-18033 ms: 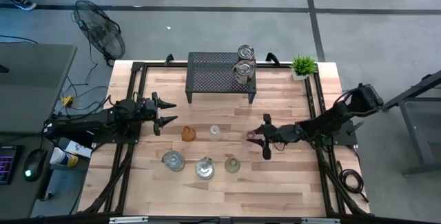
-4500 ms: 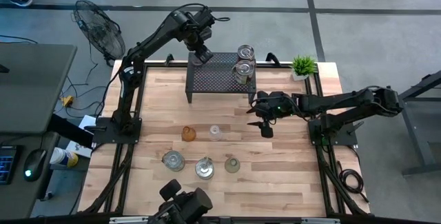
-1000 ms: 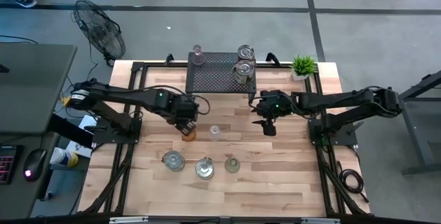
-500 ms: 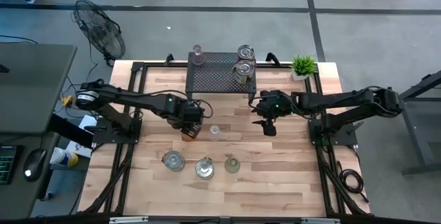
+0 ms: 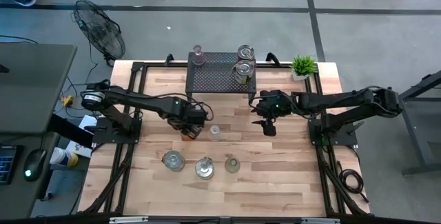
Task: Pick & Place candle stick holders
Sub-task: Put the yellow glass candlestick on the shelf aligned with the other candlestick
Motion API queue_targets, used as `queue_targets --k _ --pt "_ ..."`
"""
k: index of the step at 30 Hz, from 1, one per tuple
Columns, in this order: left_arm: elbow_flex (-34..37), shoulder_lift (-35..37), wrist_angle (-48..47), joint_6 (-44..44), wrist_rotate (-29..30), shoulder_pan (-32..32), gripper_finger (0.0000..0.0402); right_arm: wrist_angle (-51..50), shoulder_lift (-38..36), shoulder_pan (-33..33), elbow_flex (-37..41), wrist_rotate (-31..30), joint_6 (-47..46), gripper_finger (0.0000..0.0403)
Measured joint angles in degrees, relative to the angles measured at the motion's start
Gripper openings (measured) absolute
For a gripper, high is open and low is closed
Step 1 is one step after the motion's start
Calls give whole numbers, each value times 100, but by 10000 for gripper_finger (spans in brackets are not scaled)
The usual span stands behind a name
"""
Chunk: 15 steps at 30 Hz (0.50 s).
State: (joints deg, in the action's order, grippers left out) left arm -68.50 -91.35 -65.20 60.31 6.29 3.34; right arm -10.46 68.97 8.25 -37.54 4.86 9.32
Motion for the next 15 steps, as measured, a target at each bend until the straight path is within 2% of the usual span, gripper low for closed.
queue_targets --k 6,15 --pt "-5 -26 52 -2 -37 0 130 2 0 0 0 1 -13 224" --pt "-5 -28 105 -109 -64 -1 61 5 0 0 0 2 11 224"
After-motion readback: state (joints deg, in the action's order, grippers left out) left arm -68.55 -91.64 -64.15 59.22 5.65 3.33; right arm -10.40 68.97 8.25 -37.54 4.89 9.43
